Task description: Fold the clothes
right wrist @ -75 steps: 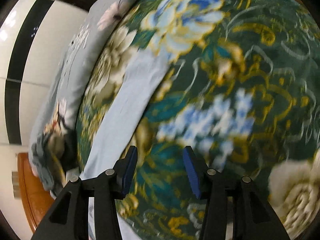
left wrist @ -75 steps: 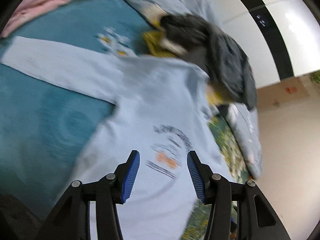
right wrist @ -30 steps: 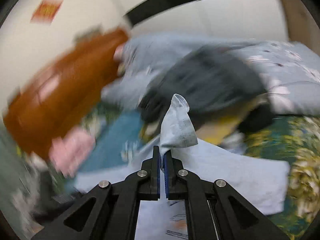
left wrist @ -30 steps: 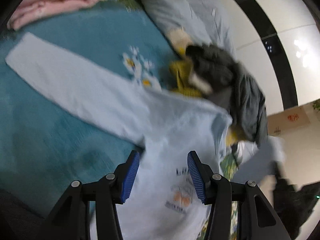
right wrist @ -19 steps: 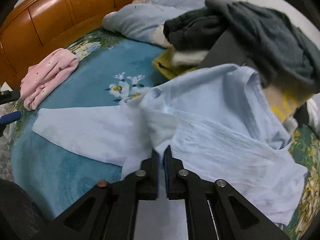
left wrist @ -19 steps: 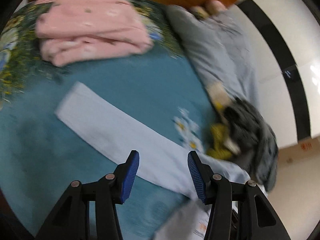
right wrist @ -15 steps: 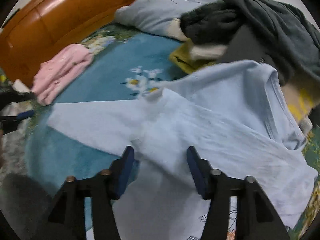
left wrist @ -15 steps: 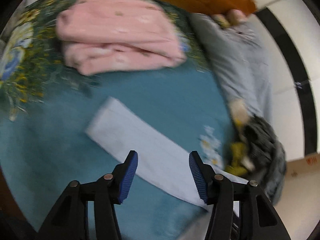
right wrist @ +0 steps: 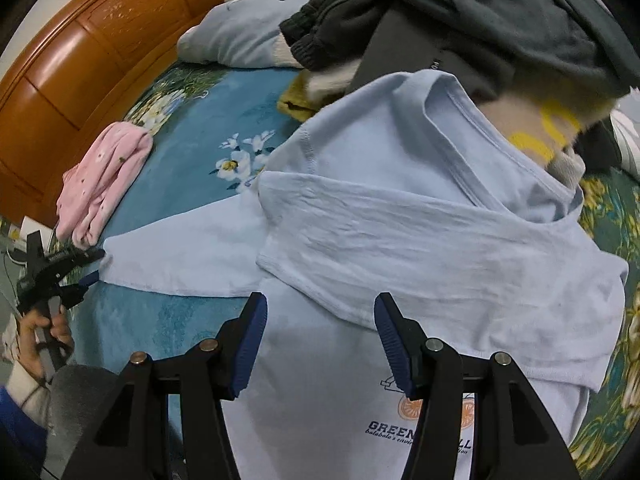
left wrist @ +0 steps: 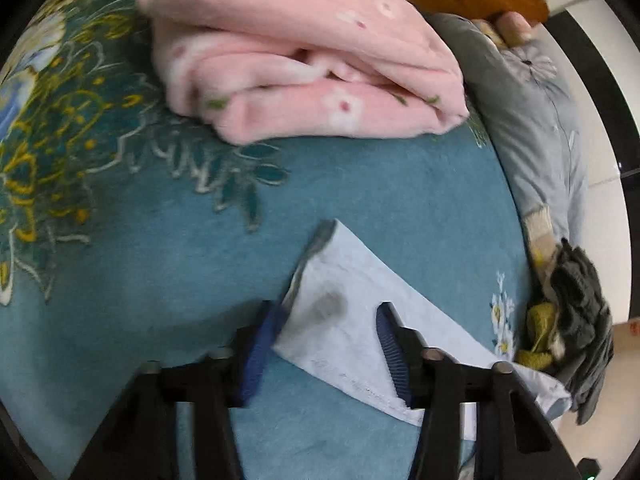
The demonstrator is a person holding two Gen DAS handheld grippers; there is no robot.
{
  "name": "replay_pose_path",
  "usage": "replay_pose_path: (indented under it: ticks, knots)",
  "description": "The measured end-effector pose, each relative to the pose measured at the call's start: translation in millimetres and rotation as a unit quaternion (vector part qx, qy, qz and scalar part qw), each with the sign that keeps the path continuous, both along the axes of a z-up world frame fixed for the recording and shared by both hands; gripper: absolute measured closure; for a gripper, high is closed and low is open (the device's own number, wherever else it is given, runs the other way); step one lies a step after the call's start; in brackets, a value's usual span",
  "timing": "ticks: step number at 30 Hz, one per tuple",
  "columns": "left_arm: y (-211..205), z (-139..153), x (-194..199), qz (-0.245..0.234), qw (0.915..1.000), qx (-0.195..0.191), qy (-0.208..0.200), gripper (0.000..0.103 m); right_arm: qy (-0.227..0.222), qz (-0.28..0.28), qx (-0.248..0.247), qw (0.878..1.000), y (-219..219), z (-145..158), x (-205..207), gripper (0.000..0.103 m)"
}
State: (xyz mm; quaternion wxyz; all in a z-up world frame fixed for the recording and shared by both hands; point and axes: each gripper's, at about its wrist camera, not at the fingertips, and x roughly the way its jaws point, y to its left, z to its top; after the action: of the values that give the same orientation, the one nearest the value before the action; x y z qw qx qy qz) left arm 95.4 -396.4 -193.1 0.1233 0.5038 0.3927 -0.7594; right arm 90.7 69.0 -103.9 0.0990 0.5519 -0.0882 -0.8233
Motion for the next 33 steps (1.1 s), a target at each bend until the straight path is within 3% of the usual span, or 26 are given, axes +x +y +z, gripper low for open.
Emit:
replay_pose_path:
  ticks: [4, 7, 9, 11, 14, 17, 20, 23, 25, 28, 31, 33]
  knots:
    - [17, 20, -3, -0.021, 0.9991, -0.035, 0.011, 0.098, 0.005, -0.007, -0.009, 1.0, 6, 5, 2, 0.046]
    - [44, 77, -12, -0.06, 0.9937, -0.059, 0.075, 0.098, 0.018, -0.017, -0.017, 1.0, 20, 12, 8, 0.046]
    - [77, 130, -24, -0.103, 0.983, -0.067, 0.136, 0.098, 0.02, -0.037, -0.028, 0.999, 39, 13, 14, 0.046]
    - [118, 182, -29, -0.159, 0.9648, -0.051, 0.203, 0.098, 0.022, -0.059, -0.042, 0.997, 58, 14, 20, 0.046]
    - [203, 252, -35, -0.256, 0.922, -0.015, 0.29, 0.098, 0.026, -0.097, -0.056, 0.993, 94, 16, 32, 0.046]
    - [281, 275, -44, -0.336, 0.8882, 0.029, 0.312, 0.098, 0.028, -0.148, -0.068, 0.986, 140, 16, 49, 0.046]
    - [373, 267, -49, -0.42, 0.8576, 0.039, 0.294, 0.098, 0.028, -0.205, -0.077, 0.975, 189, 13, 72, 0.046]
    - [452, 228, -53, -0.484, 0.8416, 0.037, 0.238, 0.098, 0.022, -0.257, -0.083, 0.963, 229, 6, 96, 0.046]
    - [500, 193, -58, -0.507, 0.8407, 0.036, 0.185, 0.098, 0.015, -0.287, -0.089, 0.954, 253, -2, 113, 0.046]
    - [549, 139, -69, -0.514, 0.8515, 0.017, 0.104, 0.097, 0.011, -0.316, -0.1, 0.944, 275, -8, 133, 0.046]
    - [572, 100, -72, -0.51, 0.8594, -0.012, 0.032, 0.093, 0.015, -0.326, -0.11, 0.939, 283, -8, 145, 0.046]
    - [566, 95, -51, -0.517, 0.8559, -0.004, 0.012, 0.083, 0.018, -0.324, -0.114, 0.939, 283, -7, 147, 0.046]
